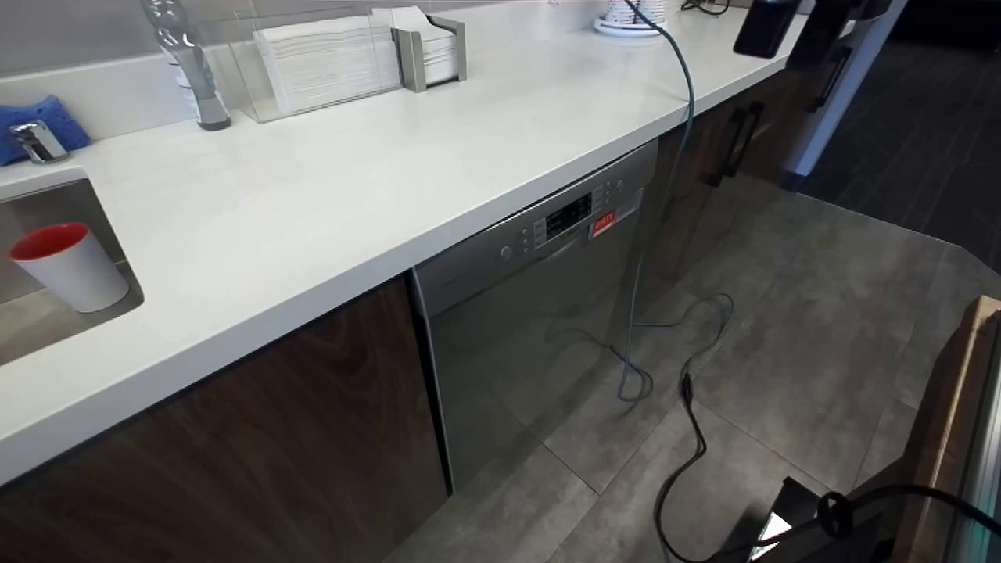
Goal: Press a button on the dish washing machine
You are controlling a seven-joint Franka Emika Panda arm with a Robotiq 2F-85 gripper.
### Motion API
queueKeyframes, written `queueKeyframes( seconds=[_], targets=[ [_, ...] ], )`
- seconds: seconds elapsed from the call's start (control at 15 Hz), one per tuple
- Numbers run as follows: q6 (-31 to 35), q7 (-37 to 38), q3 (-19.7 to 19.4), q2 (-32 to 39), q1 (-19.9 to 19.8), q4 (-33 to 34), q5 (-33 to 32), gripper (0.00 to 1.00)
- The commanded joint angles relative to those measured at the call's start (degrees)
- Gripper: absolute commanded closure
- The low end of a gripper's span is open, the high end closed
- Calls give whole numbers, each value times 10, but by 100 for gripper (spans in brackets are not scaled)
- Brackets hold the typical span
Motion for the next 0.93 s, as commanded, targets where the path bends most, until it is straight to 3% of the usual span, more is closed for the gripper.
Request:
queueKeyframes(
  seconds=[0.0, 0.27, 0.53, 0.87],
  targets=[
    [112, -20, -18, 36, -6, -47, 53, 0],
    [258, -36, -44, 91, 3, -90, 114, 0],
    [371, -65, -73, 165, 20, -88, 181, 0],
    [417, -126, -105, 205, 33, -89, 286, 0]
  ],
)
